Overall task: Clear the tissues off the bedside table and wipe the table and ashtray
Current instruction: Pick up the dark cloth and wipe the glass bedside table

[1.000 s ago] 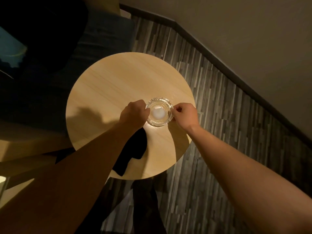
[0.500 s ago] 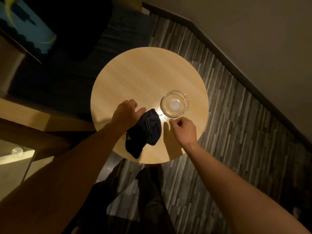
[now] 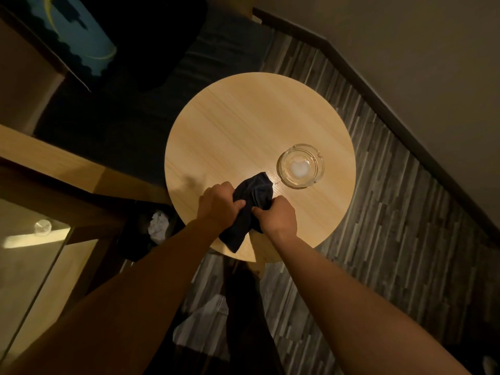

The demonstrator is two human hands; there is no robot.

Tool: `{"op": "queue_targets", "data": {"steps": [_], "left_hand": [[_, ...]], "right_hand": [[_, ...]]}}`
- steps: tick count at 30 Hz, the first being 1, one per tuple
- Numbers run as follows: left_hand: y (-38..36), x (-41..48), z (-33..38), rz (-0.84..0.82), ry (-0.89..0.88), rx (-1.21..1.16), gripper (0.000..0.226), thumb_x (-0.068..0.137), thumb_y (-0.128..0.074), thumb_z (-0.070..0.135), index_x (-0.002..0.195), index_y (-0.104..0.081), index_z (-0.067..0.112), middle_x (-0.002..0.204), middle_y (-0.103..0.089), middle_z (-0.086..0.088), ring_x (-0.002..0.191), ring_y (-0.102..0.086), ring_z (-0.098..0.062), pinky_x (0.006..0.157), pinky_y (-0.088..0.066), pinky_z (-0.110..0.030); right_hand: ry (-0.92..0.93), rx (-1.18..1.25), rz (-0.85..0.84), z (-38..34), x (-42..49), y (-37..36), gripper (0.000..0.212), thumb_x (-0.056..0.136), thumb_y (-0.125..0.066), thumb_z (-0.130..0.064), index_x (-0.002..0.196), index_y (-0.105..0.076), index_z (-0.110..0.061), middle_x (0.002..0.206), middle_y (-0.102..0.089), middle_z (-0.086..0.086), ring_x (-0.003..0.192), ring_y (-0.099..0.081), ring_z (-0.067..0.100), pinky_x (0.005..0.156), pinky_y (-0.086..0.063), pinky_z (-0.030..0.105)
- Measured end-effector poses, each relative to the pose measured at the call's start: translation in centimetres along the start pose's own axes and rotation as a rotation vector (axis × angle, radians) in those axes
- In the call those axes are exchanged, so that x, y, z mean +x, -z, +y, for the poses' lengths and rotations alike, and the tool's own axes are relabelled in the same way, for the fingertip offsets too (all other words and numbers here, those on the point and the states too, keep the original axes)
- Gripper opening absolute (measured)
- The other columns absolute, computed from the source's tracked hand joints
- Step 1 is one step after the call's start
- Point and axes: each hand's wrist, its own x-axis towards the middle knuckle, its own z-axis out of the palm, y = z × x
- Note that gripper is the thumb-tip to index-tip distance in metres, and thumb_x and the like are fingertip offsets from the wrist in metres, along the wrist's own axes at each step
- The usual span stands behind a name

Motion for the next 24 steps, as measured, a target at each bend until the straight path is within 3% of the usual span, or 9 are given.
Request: {"op": "queue_targets", "data": {"steps": [2,5,8,11,14,17,19,21,24], "left_hand": [[-0.2,-0.2,-0.2,-0.001,-0.024,-0.052,0.039,0.09,-0.077,0.026,0.096,-0.062,-0.009,0.093,-0.064,-0.028,0.09,-0.061,-0.044,0.074,-0.046,-0.044],[0.3,-1.0,-0.4,0.032,-0.015,-0.165,0.034,0.091,-0.077,0.022,0.094,-0.063,-0.009,0.09,-0.057,-0.025,0.084,-0.055,-0.037,0.072,-0.041,-0.039],[2.1,-2.7,-0.3,0.002,0.075,-0.321,0.028,0.094,-0.073,0.027,0.092,-0.059,0.003,0.088,-0.058,-0.014,0.084,-0.059,-0.031,0.075,-0.05,-0.043],[5.1,-5.7,0.1,-0.043,0.169,-0.516,0.022,0.098,-0.069,0.026,0.096,-0.058,0.007,0.09,-0.065,-0.016,0.089,-0.067,-0.036,0.077,-0.059,-0.048],[9.2,-9.5,0.6,0.005,0.217,-0.636,0.018,0.099,-0.067,0.024,0.095,-0.058,0.009,0.088,-0.065,-0.01,0.085,-0.067,-0.026,0.066,-0.056,-0.03],[13.7,-13.6,0.5,0.087,0.246,-0.755,0.015,0.099,-0.067,0.021,0.092,-0.059,0.01,0.08,-0.065,0.001,0.074,-0.063,-0.012,0.058,-0.046,-0.013],[16.6,-16.8,-0.2,0.141,0.251,-0.874,0.013,0.099,-0.068,0.018,0.088,-0.061,0.015,0.074,-0.068,0.007,0.07,-0.065,-0.007,0.059,-0.048,-0.015],[19.3,-20.0,-1.4,0.208,0.277,-0.943,0.013,0.098,-0.069,0.017,0.087,-0.062,0.018,0.071,-0.069,0.01,0.064,-0.066,-0.001,0.058,-0.049,-0.017],[22.9,-24.4,-4.2,0.33,0.328,-1.001,0.014,0.096,-0.071,0.017,0.086,-0.062,0.015,0.069,-0.066,0.006,0.06,-0.063,-0.005,0.059,-0.05,-0.023]], "right_hand": [[0.023,0.011,-0.01,-0.1,-0.1,-0.1,0.02,0.091,-0.065,-0.024,0.085,-0.055,-0.007,0.077,-0.057,0.006,0.073,-0.057,0.027,0.051,-0.032,0.031],[0.052,0.109,-0.009,-0.2,-0.7,0.3,0.016,0.092,-0.062,-0.021,0.085,-0.052,-0.011,0.081,-0.057,0.008,0.074,-0.053,0.025,0.059,-0.038,0.035],[0.117,0.238,-0.025,-0.9,-2.6,1.2,0.019,0.091,-0.065,-0.02,0.08,-0.05,-0.014,0.079,-0.055,0.007,0.073,-0.05,0.023,0.066,-0.04,0.04],[0.186,0.34,-0.091,-2.3,-5.2,2.6,0.02,0.092,-0.066,-0.016,0.079,-0.05,-0.015,0.078,-0.055,0.006,0.073,-0.049,0.021,0.067,-0.039,0.039],[0.249,0.4,-0.19,-5.1,-8.3,3.9,0.023,0.091,-0.067,-0.016,0.078,-0.048,-0.016,0.079,-0.055,0.009,0.075,-0.051,0.023,0.067,-0.041,0.04],[0.311,0.39,-0.292,-8.6,-11.6,4.8,0.023,0.087,-0.07,-0.02,0.077,-0.049,-0.015,0.082,-0.058,0.021,0.077,-0.055,0.025,0.069,-0.042,0.042],[0.376,0.33,-0.373,-11.2,-13.9,4.5,0.026,0.086,-0.07,-0.023,0.083,-0.051,-0.006,0.089,-0.062,0.03,0.076,-0.058,0.028,0.068,-0.042,0.042],[0.426,0.265,-0.436,-13.7,-16.2,3.4,0.027,0.089,-0.071,-0.018,0.089,-0.051,0.0,0.084,-0.063,0.026,0.073,-0.057,0.028,0.067,-0.042,0.042],[0.504,0.176,-0.487,-17.7,-19.9,0.7,0.028,0.09,-0.073,-0.017,0.092,-0.052,0.003,0.086,-0.062,0.028,0.073,-0.058,0.026,0.067,-0.044,0.041]]}}
